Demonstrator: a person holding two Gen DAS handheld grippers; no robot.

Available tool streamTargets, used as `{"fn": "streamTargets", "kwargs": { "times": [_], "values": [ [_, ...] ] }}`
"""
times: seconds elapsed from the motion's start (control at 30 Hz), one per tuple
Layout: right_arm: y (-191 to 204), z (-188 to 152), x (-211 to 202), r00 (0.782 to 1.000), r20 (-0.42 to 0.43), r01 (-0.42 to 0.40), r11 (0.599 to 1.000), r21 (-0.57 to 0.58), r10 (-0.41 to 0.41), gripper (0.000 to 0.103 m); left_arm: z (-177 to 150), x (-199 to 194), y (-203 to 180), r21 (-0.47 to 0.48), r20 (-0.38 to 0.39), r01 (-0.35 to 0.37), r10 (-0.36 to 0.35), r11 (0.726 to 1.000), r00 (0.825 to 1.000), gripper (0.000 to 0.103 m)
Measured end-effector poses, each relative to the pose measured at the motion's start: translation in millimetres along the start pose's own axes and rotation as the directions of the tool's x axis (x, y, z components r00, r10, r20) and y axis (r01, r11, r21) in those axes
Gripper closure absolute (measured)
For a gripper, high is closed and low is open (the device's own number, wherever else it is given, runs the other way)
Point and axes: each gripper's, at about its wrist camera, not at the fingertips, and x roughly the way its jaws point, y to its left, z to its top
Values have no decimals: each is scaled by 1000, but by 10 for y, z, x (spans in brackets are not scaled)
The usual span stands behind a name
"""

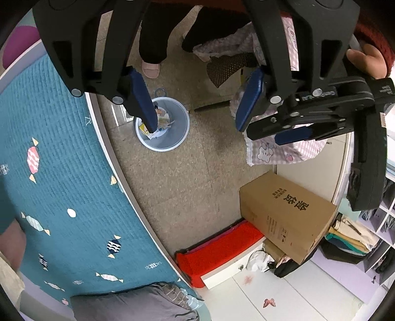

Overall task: Collect trash
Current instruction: 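Open both tools over the bucket to drop the box and toothbrush, then move both open tools back over the table toward the yellow bag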

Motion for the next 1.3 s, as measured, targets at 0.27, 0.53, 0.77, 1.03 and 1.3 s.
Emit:
{"fn": "streamTargets", "kwargs": {
  "times": [0.27,0.53,0.77,1.03,1.3],
  "values": [
    [306,-163,126,999,-34,-23,998,-53,21,38,-386,-210,323,-70,11,-19,20,997,1000,31],
    [1025,-488,273,997,-57,-52,988,-146,44,38,-956,-541,957,-158,42,-30,37,987,998,30],
    [1996,-1081,510,993,-98,-93,971,-221,72,38,-1783,-936,1907,-228,55,-69,83,971,995,30],
    [3226,-1982,987,964,-212,-221,922,-317,158,38,-2858,-1422,3155,-326,47,-171,197,930,979,30],
    [4116,-2584,1577,922,-341,-315,866,-389,182,38,-3625,-1680,4092,-444,14,-225,258,867,966,30]
  ]
}}
